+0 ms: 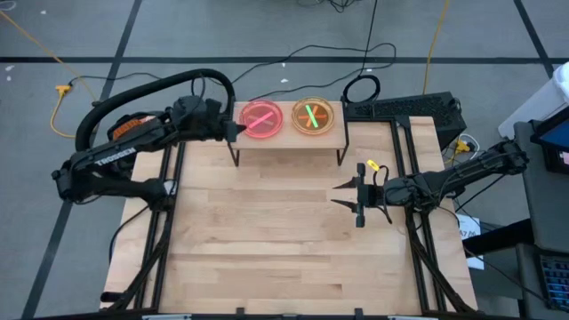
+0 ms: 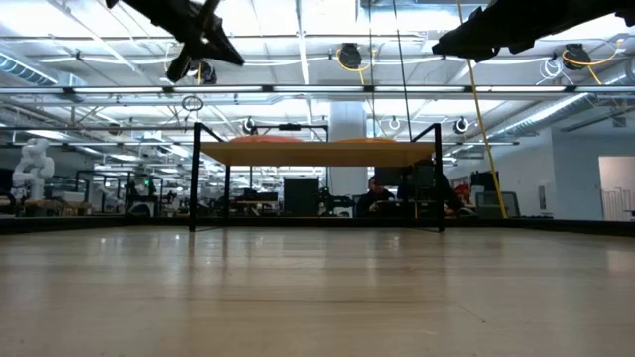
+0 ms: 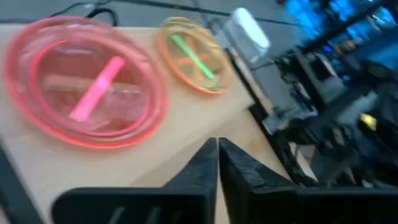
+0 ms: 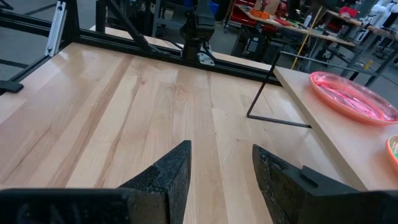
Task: Place and stack plates onto a shelf
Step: Return To Home Position
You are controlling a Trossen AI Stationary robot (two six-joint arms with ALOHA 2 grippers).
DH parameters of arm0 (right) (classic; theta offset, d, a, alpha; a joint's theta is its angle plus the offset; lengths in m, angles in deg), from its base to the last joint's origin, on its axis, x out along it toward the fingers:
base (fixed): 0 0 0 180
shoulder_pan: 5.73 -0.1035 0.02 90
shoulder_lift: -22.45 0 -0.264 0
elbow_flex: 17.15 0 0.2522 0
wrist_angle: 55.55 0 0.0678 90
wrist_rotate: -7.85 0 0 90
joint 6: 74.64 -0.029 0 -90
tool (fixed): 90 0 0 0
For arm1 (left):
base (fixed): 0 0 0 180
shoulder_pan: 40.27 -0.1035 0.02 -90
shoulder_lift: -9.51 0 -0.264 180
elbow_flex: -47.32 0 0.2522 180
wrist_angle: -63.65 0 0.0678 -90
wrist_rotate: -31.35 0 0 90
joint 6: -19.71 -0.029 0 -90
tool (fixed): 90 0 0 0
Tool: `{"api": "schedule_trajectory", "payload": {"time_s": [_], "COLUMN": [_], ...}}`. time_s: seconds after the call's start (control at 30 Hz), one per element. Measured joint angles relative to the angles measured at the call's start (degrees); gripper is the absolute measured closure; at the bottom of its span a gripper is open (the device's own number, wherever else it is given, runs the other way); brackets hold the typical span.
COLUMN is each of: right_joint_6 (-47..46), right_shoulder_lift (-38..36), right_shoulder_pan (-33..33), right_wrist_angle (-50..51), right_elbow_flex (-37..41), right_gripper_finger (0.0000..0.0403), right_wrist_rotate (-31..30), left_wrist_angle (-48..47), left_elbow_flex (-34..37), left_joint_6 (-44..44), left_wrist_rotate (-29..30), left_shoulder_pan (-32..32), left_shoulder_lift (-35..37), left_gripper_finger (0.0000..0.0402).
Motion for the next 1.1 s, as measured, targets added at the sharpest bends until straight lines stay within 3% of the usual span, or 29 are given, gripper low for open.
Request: {"api": "schedule_trajectory", "payload": {"time_s": [0.17, 0.3, 0.43, 0.53, 0.7, 0.93, 1.1], "right_joint_6": [0.02, 0.02, 0.01, 0.00, 0.02, 0.01, 3.73], "right_shoulder_lift": [0.00, 0.00, 0.00, 0.00, 0.00, 0.00, 0.02], "right_shoulder_pan": [0.00, 0.00, 0.00, 0.00, 0.00, 0.00, 0.04], "right_wrist_angle": [0.02, 0.02, 0.02, 0.02, 0.02, 0.02, -3.70], "right_elbow_flex": [0.00, 0.00, 0.00, 0.00, 0.00, 0.00, 0.00], "right_gripper_finger": [0.0248, 0.0248, 0.0248, 0.0248, 0.0248, 0.0248, 0.0248], "right_wrist_rotate": [0.00, 0.00, 0.00, 0.00, 0.00, 0.00, 0.00], "left_wrist_angle": [-0.14, 3.45, 10.33, 14.40, 16.52, 15.17, 9.32], "left_elbow_flex": [-0.02, -0.02, -0.02, -0.04, -0.04, -0.04, -0.04], "left_joint_6": [-2.99, -11.23, -24.92, -37.87, -50.59, -47.36, -46.77], "left_wrist_rotate": [2.40, 1.73, 6.02, 5.85, 6.00, 5.93, 5.89], "left_shoulder_pan": [4.66, 10.15, 15.39, 19.01, 22.17, 22.89, 22.97], "left_shoulder_lift": [0.78, 0.85, 3.17, 5.73, 10.53, 16.36, 20.45], "left_gripper_finger": [0.0397, 0.0398, 0.0398, 0.0399, 0.0394, 0.0389, 0.0388]}}
